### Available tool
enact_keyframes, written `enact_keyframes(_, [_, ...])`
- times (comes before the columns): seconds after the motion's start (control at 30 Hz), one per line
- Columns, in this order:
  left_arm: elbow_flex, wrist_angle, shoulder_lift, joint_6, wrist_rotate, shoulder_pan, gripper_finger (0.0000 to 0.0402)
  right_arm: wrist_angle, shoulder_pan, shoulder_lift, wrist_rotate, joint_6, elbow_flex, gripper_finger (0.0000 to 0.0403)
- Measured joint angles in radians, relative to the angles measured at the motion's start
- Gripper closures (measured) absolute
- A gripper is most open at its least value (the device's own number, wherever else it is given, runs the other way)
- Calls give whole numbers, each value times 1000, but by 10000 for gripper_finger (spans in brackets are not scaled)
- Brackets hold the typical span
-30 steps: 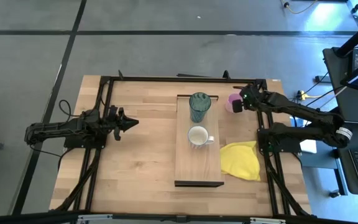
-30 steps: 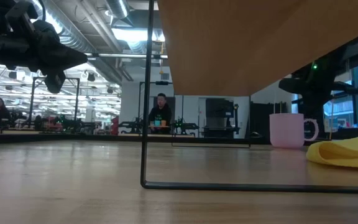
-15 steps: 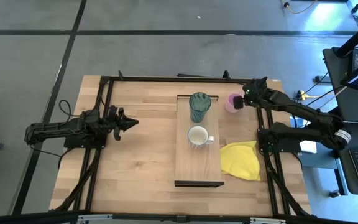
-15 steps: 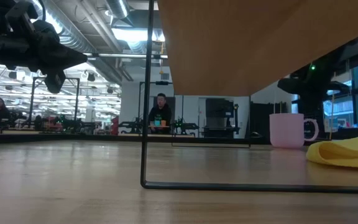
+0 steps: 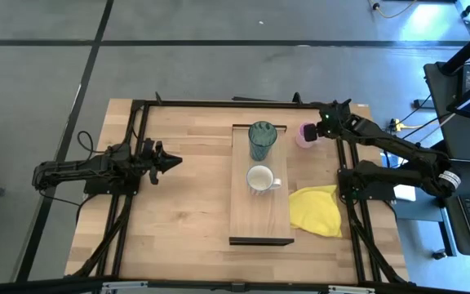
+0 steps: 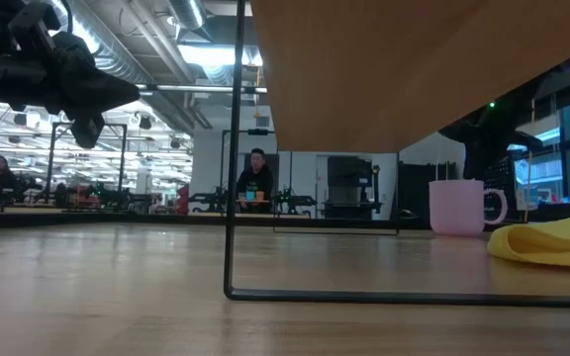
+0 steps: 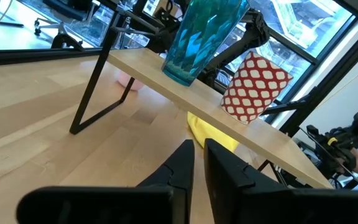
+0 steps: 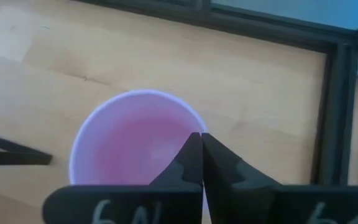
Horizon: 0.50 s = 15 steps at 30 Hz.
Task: Stack small to large cups/mugs on shelf
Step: Put the pink mug on the shelf
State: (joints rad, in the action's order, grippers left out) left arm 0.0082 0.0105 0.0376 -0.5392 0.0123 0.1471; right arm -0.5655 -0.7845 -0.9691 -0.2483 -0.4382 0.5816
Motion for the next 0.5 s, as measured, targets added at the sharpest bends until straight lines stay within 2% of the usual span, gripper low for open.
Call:
enact_keyframes(0.3, [0,0,0,0,0,0,362,5,0,0,41,39,0,403])
enact_keyframes(0.5, [0,0,0,0,0,0,370,69,7,2,245,177,0,382])
